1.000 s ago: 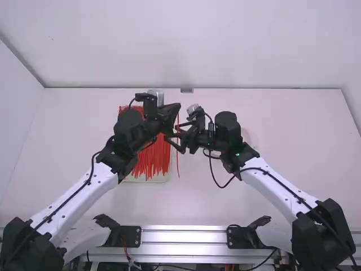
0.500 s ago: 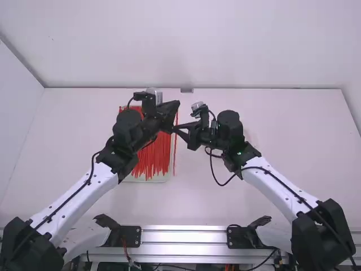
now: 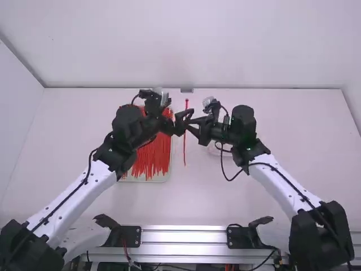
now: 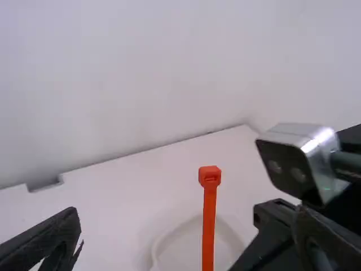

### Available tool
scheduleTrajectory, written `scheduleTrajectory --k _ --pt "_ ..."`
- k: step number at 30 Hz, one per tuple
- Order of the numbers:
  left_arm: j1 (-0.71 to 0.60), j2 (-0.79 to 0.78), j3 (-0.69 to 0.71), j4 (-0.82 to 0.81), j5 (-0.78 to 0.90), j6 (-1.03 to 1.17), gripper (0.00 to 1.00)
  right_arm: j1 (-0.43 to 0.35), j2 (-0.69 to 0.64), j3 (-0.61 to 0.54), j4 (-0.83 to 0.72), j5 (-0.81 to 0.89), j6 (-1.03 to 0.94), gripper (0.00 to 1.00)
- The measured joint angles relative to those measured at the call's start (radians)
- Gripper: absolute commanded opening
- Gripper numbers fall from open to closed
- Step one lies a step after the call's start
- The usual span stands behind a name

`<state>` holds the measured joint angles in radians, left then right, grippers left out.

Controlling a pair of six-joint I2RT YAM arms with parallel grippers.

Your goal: Fasten the cable tie

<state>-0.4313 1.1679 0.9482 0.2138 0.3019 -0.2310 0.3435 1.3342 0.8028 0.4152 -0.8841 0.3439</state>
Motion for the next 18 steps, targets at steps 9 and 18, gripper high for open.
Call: scheduleTrajectory --k 9,18 --pt "0.245 0.019 0.074 0.105 0.429 0.068 0.99 -0.112 0.000 0.000 0.160 -0.193 -0.019 0.00" --pt "0.303 0.213 0.076 0.563 0.809 -0.113 0.99 -0.117 0.000 0.000 0.286 -0.225 -0.009 0.00"
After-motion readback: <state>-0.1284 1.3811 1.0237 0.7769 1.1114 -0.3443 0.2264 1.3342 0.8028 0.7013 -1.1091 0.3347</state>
